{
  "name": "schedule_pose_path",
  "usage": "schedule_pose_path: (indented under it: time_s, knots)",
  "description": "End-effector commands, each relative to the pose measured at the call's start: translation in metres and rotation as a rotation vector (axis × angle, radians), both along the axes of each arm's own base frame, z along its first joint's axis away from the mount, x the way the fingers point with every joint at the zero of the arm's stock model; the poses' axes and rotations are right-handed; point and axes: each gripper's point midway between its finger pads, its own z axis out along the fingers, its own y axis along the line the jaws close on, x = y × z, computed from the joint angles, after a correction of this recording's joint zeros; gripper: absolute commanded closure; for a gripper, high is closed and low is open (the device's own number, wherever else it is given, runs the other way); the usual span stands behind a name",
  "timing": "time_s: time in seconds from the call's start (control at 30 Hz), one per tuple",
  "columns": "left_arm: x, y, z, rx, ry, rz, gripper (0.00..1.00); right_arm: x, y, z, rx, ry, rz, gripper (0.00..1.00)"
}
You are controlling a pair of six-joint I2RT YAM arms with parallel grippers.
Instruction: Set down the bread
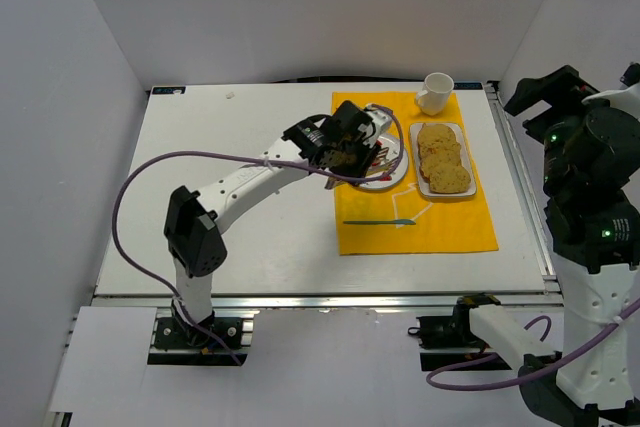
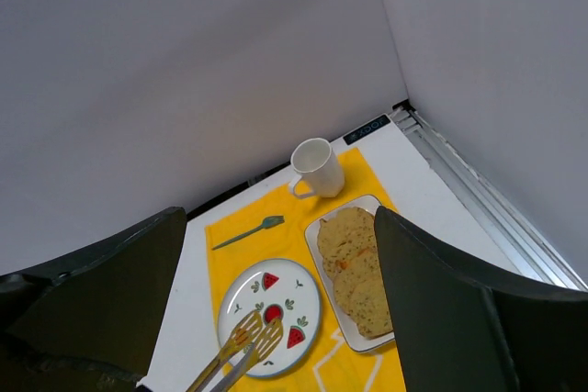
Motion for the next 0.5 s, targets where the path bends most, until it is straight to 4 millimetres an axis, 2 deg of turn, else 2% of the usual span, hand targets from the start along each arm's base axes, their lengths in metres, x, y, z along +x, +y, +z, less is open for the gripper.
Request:
schedule_pose_path:
  time_s: [0.0,0.07,0.17,0.33,0.47]
  knots:
    - [0.005,-0.046,0.032,-0.16,-0.042,-0.127,0.49,-0.01,-0.013,0.009,-0.001,-0.027,-0.067,0.1]
    - [0.007,-0.063,0.04,-0.223,-0.041,-0.151,0.49,-0.01,-0.013,0.002,0.001,-0.013,-0.07,0.11]
    - [0.01,-0.081,0.042,-0.269,-0.029,-0.174,0.49,-0.013,-0.015,-0.002,0.002,-0.008,-0.078,0.11]
    - [0.014,-0.102,0.042,-0.331,-0.014,-0.193,0.47,-0.013,-0.015,-0.005,-0.023,0.018,-0.078,0.11]
    - [0.017,-0.119,0.034,-0.346,-0.009,-0.193,0.47,-0.008,-0.014,-0.006,-0.065,0.046,-0.066,0.11]
